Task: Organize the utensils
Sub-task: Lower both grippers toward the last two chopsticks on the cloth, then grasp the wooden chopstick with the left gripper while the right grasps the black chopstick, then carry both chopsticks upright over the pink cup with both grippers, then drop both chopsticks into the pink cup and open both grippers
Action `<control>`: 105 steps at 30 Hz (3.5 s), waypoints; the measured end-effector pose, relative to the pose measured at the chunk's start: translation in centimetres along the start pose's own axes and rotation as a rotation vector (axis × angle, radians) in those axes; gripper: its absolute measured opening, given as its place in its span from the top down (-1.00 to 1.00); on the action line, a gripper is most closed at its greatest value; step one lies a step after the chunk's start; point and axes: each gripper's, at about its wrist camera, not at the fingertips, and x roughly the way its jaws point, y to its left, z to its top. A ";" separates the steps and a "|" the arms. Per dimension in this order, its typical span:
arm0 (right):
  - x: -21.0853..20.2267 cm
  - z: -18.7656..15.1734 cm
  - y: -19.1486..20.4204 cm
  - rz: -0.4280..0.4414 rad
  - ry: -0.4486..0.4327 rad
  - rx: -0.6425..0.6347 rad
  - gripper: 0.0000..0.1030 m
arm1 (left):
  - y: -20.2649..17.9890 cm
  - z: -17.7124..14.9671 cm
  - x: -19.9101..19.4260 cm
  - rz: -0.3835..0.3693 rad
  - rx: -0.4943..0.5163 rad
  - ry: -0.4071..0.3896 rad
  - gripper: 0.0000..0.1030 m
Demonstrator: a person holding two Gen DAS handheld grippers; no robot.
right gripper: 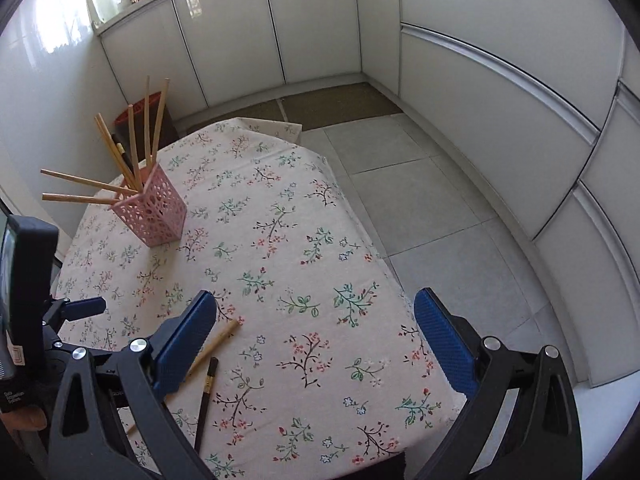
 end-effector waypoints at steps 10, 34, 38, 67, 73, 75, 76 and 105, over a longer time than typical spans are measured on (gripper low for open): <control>0.1 0.2 -2.4 -0.057 0.016 0.079 -0.87 | -1.9 1.9 5.7 -0.074 0.031 0.178 -0.44; 11.2 -7.4 9.8 0.028 0.561 -0.001 -0.35 | 9.1 -3.7 -5.7 -0.034 -0.120 -0.168 0.88; 11.0 -8.4 12.4 -0.045 0.523 -0.055 -0.15 | 11.0 -5.1 -7.8 -0.016 -0.167 -0.212 0.87; -12.1 8.5 10.6 0.419 -0.284 -0.090 0.86 | 10.2 -3.9 -23.8 -0.096 -0.294 -0.770 0.88; -15.5 13.3 11.2 0.457 -0.380 -0.127 0.86 | 10.3 -0.2 -27.9 -0.067 -0.273 -0.846 0.88; -15.8 14.7 11.5 0.461 -0.411 -0.131 0.86 | 10.3 1.1 -28.5 -0.056 -0.273 -0.862 0.88; -15.7 15.4 11.7 0.463 -0.423 -0.131 0.86 | 10.3 1.9 -28.7 -0.047 -0.274 -0.872 0.88; -0.5 18.6 17.3 0.458 -0.359 -0.141 0.86 | 15.9 7.7 -17.9 0.033 -0.372 -0.776 0.64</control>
